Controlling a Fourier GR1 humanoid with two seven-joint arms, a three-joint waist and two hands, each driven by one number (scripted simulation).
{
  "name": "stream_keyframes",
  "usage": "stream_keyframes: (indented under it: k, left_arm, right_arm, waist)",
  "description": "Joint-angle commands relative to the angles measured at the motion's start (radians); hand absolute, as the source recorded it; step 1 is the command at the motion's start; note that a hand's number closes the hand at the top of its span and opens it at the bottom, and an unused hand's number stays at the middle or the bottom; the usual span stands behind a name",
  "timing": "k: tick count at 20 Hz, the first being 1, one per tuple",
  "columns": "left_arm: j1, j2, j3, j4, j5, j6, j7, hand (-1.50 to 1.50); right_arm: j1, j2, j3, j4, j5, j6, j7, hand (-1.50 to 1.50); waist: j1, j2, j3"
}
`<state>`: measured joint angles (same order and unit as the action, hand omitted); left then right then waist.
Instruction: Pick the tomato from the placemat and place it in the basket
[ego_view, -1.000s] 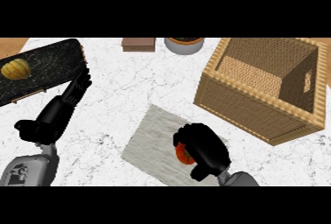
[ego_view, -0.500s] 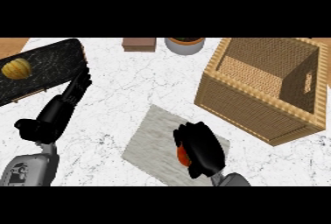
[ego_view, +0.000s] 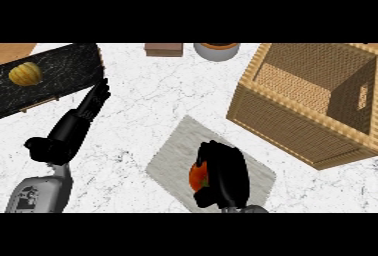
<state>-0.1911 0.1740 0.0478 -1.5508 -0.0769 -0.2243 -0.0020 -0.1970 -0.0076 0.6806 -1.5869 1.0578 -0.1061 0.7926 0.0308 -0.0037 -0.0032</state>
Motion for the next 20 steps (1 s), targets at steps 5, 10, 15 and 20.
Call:
stream_keyframes:
  k: [5,10,15,20]
  left_arm:
    - [0.01,0.002,-0.004,-0.027,0.007,-0.01,0.024,0.0]
    - [0.019,0.014,0.017,-0.023,0.006,-0.004,0.002,0.0]
    - [0.018,0.024,0.018,-0.053,0.019,-0.019,0.046,0.0]
    - [0.022,0.039,0.05,-0.009,0.023,-0.02,0.003,0.0]
  right_arm:
    - [-0.218,0.007,0.143,-0.193,-0.007,-0.335,0.323,1.5]
    - [-0.372,0.007,0.199,-0.298,0.095,-0.286,0.578,1.5]
    - [-0.465,0.007,0.087,-0.344,0.096,-0.159,0.66,1.5]
    - [-0.523,0.007,0.003,-0.296,0.146,-0.056,0.657,1.5]
  waist:
    - [0.001,-0.004,0.003]
    - [-0.01,-0.008,0.001]
    - [-0.017,-0.009,0.001]
    - [-0.031,-0.003,0.001]
